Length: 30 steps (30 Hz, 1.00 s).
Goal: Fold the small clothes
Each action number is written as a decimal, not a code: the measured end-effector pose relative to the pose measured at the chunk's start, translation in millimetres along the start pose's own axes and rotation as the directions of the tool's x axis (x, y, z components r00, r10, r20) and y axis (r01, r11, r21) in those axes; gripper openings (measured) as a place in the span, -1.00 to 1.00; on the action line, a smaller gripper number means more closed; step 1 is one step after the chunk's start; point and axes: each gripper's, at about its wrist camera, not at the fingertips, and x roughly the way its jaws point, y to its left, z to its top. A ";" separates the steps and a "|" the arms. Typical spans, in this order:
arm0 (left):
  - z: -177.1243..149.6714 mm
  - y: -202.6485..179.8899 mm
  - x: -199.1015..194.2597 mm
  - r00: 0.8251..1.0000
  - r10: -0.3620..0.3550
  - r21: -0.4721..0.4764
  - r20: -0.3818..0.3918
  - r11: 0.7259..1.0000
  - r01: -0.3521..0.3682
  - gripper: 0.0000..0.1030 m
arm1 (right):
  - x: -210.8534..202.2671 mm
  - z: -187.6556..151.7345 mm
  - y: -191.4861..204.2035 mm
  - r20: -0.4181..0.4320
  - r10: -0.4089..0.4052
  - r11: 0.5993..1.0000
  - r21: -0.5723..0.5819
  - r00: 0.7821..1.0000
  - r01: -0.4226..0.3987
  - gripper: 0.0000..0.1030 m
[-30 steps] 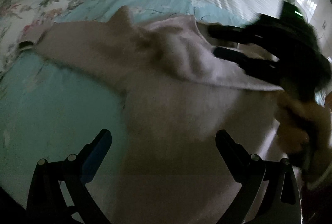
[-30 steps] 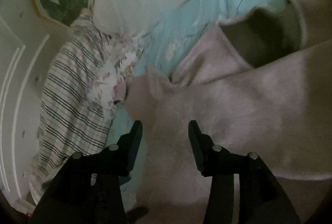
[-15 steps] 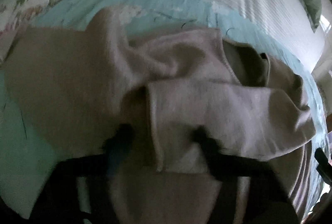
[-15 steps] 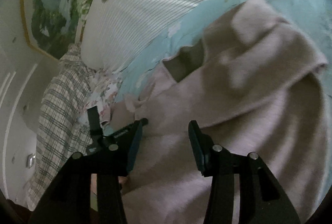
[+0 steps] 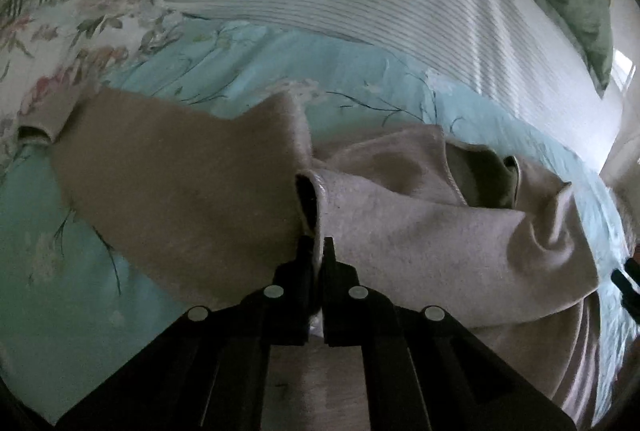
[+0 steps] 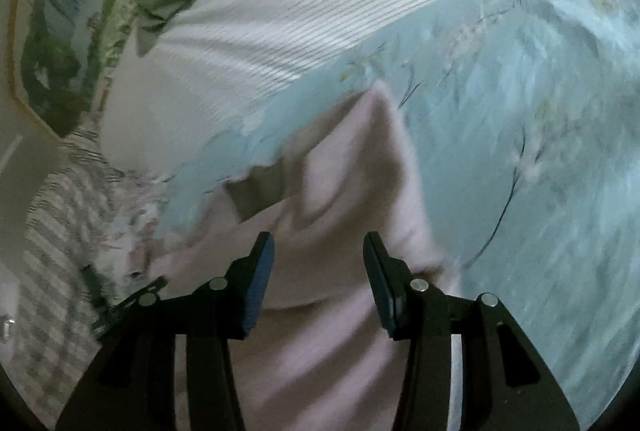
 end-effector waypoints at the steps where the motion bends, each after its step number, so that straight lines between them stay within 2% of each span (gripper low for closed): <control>1: -1.6 2.4 -1.7 1.000 0.005 -0.001 0.005 1.000 -0.005 -0.96 | 6.2 5.9 -4.0 -0.008 -0.013 1.000 -0.007 1.000 0.013 -0.07; 7: -9.9 4.5 3.0 1.000 0.006 0.002 -0.008 1.000 -0.006 -0.96 | 63.6 36.7 -23.7 -0.089 -0.091 0.996 -0.024 0.992 0.089 -0.07; 9: -12.1 2.2 4.9 1.000 0.015 0.021 -0.014 1.000 -0.015 -0.96 | 82.6 38.1 -28.6 -0.137 -0.083 0.996 -0.030 0.987 0.080 -0.10; 10: -13.3 1.4 5.2 1.000 0.020 0.029 -0.015 0.999 -0.020 -0.96 | 90.2 37.4 -30.5 -0.159 -0.070 0.997 -0.036 0.985 0.065 -0.54; 11: -13.9 0.1 5.2 1.000 0.021 0.034 -0.016 0.999 -0.021 -0.96 | 91.7 37.5 -30.9 -0.166 -0.073 0.997 -0.046 0.983 0.066 -0.83; 14: -13.5 -5.5 2.7 1.000 0.012 0.046 -0.015 0.999 -0.011 -0.96 | 71.0 43.9 -29.9 -0.098 -0.077 0.995 -0.074 0.992 0.070 -0.81; 16: -12.3 -12.5 -0.8 1.000 -0.008 0.059 -0.006 0.998 0.008 -0.96 | 57.1 49.0 -33.2 -0.054 -0.107 0.991 -0.085 0.993 0.102 -0.83; 18: -12.3 -22.7 -2.1 1.000 -0.029 0.082 0.000 0.996 0.029 -0.96 | 59.4 49.0 -40.5 -0.059 -0.165 0.983 -0.096 0.984 0.159 -0.86; 21: -16.1 -39.8 7.1 1.000 -0.011 0.130 -0.010 0.991 0.012 -0.96 | 69.0 44.4 -48.8 -0.098 -0.182 0.982 -0.075 0.978 0.175 -0.85; 24: -21.5 -40.8 14.9 0.999 0.001 0.134 -0.034 0.991 0.004 -0.96 | 48.2 45.5 -35.7 -0.030 -0.282 0.957 -0.086 0.959 0.279 -0.68; 26: -24.0 -35.4 15.8 0.999 -0.001 0.123 -0.041 0.992 0.006 -0.95 | 31.2 41.3 -18.2 0.027 -0.247 0.964 -0.097 0.969 0.248 -0.68; 27: -24.9 -32.6 16.1 0.999 -0.002 0.119 -0.045 0.993 0.007 -0.95 | 28.2 35.5 -7.5 0.017 -0.184 0.976 -0.116 0.983 0.185 -0.62; 28: -25.2 -30.4 16.1 0.999 -0.004 0.115 -0.048 0.993 0.009 -0.95 | 31.8 29.4 0.1 -0.018 -0.141 0.981 -0.139 0.990 0.138 -0.45; 30: -25.7 -28.7 17.0 0.998 -0.004 0.106 -0.057 0.994 0.010 -0.94 | 45.6 13.9 7.3 -0.107 -0.102 0.983 -0.163 0.989 0.084 -0.28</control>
